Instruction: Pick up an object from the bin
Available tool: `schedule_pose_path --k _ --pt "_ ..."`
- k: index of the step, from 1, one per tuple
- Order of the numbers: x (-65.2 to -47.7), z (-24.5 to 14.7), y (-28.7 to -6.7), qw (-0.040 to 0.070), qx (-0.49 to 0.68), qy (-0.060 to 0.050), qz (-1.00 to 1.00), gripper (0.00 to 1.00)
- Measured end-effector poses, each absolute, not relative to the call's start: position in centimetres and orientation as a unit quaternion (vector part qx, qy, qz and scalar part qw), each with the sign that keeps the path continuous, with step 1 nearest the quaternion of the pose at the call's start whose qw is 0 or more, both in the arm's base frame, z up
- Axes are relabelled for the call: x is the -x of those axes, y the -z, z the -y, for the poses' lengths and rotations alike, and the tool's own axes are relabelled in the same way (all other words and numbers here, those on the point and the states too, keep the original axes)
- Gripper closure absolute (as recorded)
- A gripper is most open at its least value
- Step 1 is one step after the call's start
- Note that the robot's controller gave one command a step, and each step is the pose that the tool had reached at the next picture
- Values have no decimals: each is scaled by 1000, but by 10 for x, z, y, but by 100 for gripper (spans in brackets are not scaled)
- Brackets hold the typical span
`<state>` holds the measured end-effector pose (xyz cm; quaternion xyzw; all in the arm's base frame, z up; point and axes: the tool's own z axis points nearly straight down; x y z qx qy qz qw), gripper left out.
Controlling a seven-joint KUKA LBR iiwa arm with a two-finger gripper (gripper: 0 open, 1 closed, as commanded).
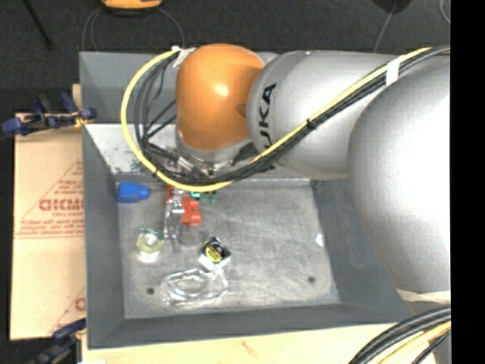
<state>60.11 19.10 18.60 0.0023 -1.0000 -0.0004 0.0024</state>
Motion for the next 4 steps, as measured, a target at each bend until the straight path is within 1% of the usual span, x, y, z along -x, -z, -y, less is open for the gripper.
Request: schedule_pose_path --k 1,2,3,4 --pt "-653 -151 -101 -12 -18 3 1000 0" --pt "-658 -135 -84 -4 13 10 1000 0" --pt "-658 -129 -78 -8 16 6 1000 100" --pt "-644 -142 -219 -7 1 1 1000 100"
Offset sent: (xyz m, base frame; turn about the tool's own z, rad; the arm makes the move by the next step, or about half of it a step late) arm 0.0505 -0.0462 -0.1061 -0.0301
